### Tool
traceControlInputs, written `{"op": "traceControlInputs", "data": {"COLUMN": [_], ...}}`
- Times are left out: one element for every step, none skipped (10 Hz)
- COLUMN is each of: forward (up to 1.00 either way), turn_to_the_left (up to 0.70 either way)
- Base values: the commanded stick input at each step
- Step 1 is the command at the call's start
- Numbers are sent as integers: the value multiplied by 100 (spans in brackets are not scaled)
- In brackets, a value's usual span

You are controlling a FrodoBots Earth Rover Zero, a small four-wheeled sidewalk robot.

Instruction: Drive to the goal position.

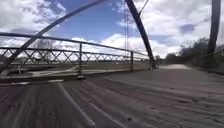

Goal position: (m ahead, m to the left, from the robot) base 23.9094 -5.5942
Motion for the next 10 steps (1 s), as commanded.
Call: {"op": "traceControlInputs", "data": {"forward": [49,49,49,60,79,82,82,82,82,87], "turn_to_the_left": [-42,-42,-42,-32,-28,-30,-30,-31,-31,-33]}}
